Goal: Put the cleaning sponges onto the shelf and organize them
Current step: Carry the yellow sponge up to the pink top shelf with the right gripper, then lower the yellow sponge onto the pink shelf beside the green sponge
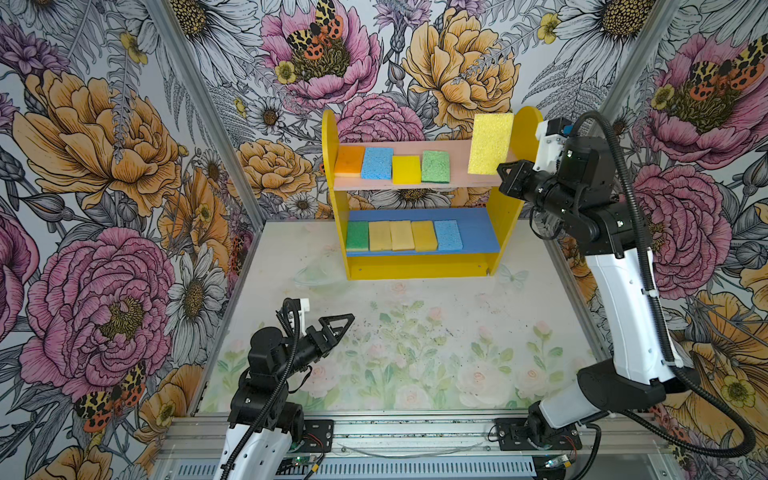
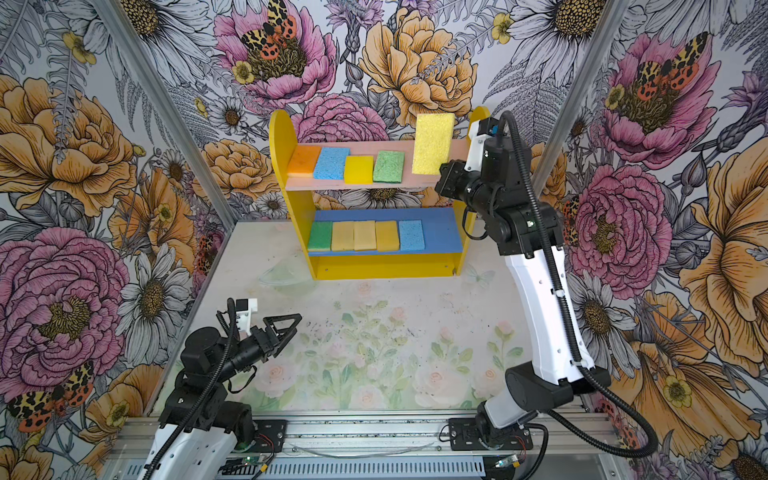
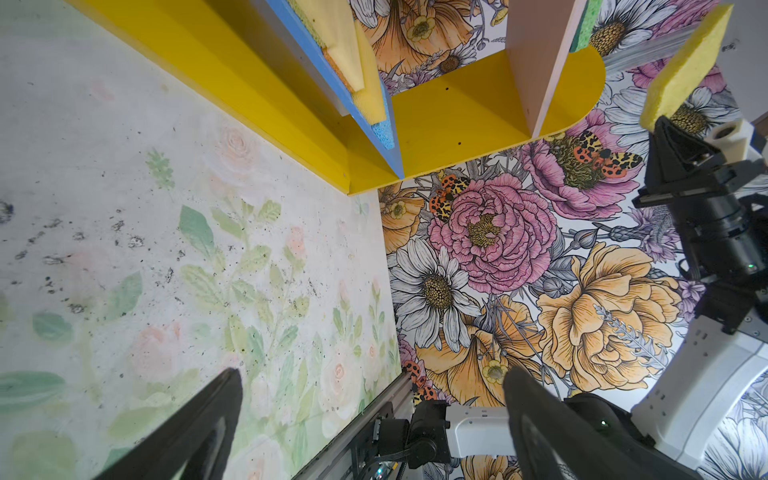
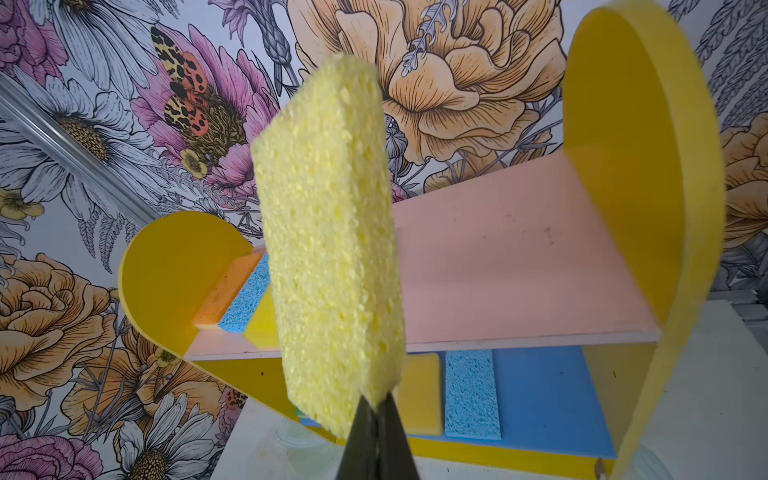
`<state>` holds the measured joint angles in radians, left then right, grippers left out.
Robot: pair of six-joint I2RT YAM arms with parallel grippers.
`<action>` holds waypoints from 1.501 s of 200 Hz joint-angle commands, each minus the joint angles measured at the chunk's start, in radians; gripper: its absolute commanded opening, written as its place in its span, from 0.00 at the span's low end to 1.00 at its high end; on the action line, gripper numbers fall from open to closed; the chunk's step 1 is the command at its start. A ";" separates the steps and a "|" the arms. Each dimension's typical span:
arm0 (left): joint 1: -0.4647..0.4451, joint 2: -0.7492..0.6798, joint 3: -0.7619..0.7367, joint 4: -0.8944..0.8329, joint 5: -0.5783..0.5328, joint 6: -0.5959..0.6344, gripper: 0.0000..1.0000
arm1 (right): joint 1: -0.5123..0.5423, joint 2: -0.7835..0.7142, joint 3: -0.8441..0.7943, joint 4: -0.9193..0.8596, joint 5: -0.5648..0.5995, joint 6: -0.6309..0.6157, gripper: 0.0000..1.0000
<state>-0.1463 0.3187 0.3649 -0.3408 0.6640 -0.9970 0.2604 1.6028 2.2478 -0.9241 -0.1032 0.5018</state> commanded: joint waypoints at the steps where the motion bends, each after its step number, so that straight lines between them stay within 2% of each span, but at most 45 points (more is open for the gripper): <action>1: 0.010 0.017 0.025 -0.029 0.011 0.047 0.99 | -0.031 0.068 0.070 -0.065 -0.078 -0.016 0.00; 69: 0.013 0.054 0.040 -0.052 0.004 0.075 0.99 | -0.048 0.190 0.147 -0.072 -0.154 0.006 0.00; 172: 0.011 0.077 0.064 -0.084 0.013 0.086 0.99 | -0.057 0.276 0.208 -0.071 -0.161 0.013 0.02; 188: 0.012 0.078 0.069 -0.093 0.010 0.092 0.99 | -0.058 0.291 0.222 -0.070 -0.167 0.017 0.07; 243: 0.011 0.074 0.073 -0.128 0.008 0.112 0.99 | -0.059 0.289 0.222 -0.070 -0.153 0.010 0.37; 300: 0.013 0.081 0.073 -0.125 0.004 0.109 0.99 | -0.051 0.210 0.179 -0.067 -0.119 0.001 0.49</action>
<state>-0.1452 0.3946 0.4129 -0.4576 0.6636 -0.9081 0.2081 1.8858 2.4409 -0.9989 -0.2550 0.5137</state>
